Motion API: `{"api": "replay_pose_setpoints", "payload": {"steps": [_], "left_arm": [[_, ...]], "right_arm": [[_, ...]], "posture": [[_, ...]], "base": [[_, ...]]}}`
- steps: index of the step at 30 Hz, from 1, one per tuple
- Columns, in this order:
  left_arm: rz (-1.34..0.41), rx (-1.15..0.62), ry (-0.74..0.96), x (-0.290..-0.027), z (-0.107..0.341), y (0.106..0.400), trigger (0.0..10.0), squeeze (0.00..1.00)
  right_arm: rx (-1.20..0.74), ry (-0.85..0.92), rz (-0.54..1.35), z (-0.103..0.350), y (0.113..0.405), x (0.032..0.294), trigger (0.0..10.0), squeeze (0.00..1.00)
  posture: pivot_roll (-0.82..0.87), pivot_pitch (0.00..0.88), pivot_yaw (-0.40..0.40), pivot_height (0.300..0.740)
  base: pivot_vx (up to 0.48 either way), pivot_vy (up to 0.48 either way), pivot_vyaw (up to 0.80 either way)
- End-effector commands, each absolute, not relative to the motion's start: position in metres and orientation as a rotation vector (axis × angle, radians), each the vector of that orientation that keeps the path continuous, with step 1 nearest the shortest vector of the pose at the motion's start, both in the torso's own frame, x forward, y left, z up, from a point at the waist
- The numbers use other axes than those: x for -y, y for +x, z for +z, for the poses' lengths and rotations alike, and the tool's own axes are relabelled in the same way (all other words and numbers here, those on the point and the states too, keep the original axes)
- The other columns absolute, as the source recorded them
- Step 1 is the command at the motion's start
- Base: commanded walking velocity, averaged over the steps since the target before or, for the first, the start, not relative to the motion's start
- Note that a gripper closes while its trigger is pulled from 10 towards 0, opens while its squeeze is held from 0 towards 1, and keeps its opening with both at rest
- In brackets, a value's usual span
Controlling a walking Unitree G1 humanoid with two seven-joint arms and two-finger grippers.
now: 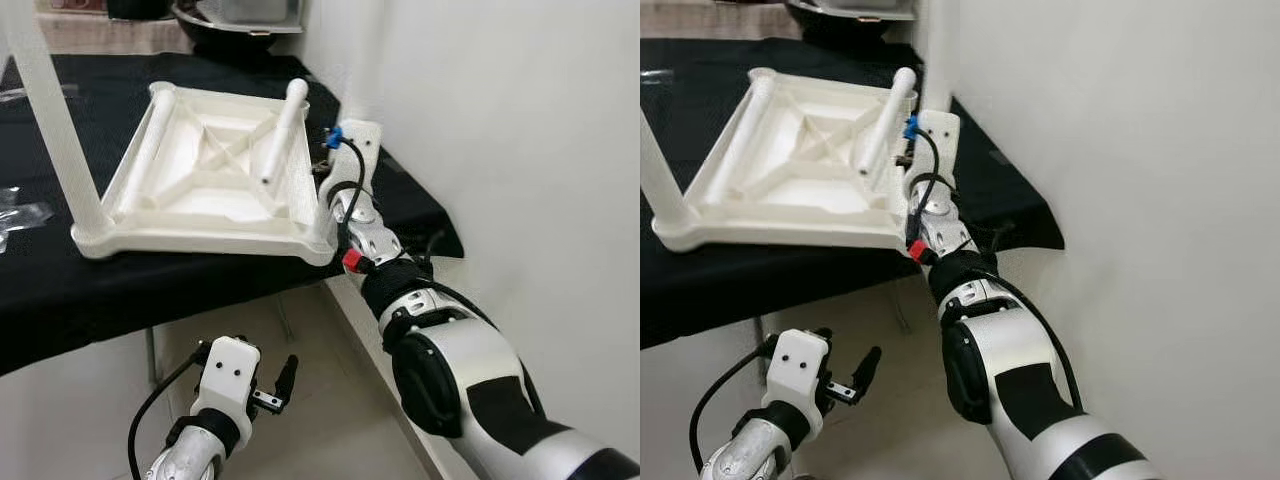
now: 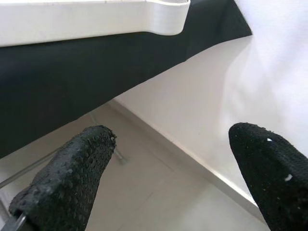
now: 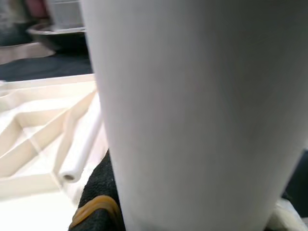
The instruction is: Building children table
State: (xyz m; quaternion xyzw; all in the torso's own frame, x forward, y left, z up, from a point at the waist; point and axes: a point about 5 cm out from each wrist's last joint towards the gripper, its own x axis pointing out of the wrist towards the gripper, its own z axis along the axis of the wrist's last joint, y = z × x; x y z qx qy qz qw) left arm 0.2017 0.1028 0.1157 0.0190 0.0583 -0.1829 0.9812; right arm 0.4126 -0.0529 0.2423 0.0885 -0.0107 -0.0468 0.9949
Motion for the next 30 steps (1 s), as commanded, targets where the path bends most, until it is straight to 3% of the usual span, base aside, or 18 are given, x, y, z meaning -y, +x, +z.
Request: {"api": "replay_pose_setpoints", "payload": {"steps": [1,2,3,4,5,9,10,19,21,25,27,28,30], "left_arm": [[-0.377,-0.135,0.037,-0.1,0.113,0.2,10.0,0.0],[-0.377,-0.135,0.037,-0.1,0.113,0.2,10.0,0.0],[-0.377,-0.136,0.038,-0.1,0.113,0.2,10.0,0.0],[-0.377,-0.136,0.038,-0.1,0.113,0.2,10.0,0.0],[-0.376,-0.134,0.035,-0.1,0.113,0.201,10.0,0.0],[-0.377,-0.136,0.035,-0.1,0.113,0.201,10.0,0.0],[-0.377,-0.136,0.034,-0.099,0.113,0.201,10.0,0.0],[-0.377,-0.133,0.033,-0.1,0.113,0.202,10.0,0.0],[-0.377,-0.134,0.034,-0.101,0.113,0.203,10.0,0.0],[-0.376,-0.134,0.035,-0.101,0.113,0.203,10.0,0.0],[-0.383,-0.13,0.036,-0.1,0.114,0.203,10.0,0.0],[-0.383,-0.13,0.036,-0.1,0.114,0.203,10.0,0.0],[-0.385,-0.132,0.037,-0.1,0.114,0.203,10.0,0.0]], "right_arm": [[-0.061,0.206,-0.128,0.225,0.411,0.054,0.0,0.0],[-0.061,0.206,-0.128,0.225,0.411,0.054,0.0,0.0],[-0.025,0.238,-0.064,0.231,0.41,0.046,10.0,0.0],[-0.025,0.238,-0.064,0.231,0.41,0.046,10.0,0.0],[0.057,0.298,0.088,0.245,0.408,0.03,10.0,1.0],[0.112,0.255,0.114,0.252,0.409,0.032,10.0,1.0],[0.168,0.302,0.143,0.259,0.409,0.036,10.0,0.0],[0.175,0.389,0.505,0.27,0.412,0.044,10.0,0.0],[0.153,0.271,0.79,0.263,0.405,0.041,10.0,0.0],[0.128,0.228,0.884,0.26,0.402,0.039,10.0,0.0],[0.095,0.095,1.151,0.252,0.389,0.025,10.0,0.0],[0.095,0.095,1.151,0.252,0.389,0.025,10.0,0.0],[0.07,-0.017,1.357,0.244,0.375,0.007,10.0,0.0]], "posture": [[0.13,0.101,-0.178,0.74],[0.13,0.101,-0.178,0.74],[0.13,0.102,-0.177,0.74],[0.13,0.102,-0.177,0.74],[0.13,0.104,-0.177,0.74],[0.13,0.109,-0.179,0.74],[0.13,0.105,-0.18,0.74],[0.12,0.105,-0.181,0.74],[0.12,0.119,-0.17,0.74],[0.12,0.119,-0.17,0.74],[0.11,0.124,-0.17,0.74],[0.11,0.124,-0.17,0.74],[0.12,0.119,-0.176,0.74]], "base": [[0.0,0.0,0.0],[0.0,0.0,0.0],[0.0,0.0,0.0],[0.0,0.0,0.0],[0.0,0.0,0.0],[0.0,0.0,0.0],[0.0,0.0,0.0],[0.0,0.0,0.0],[0.0,0.0,0.0],[0.0,0.0,0.0],[0.0,0.0,0.0],[0.0,0.0,0.0],[0.0,0.0,0.0]]}}
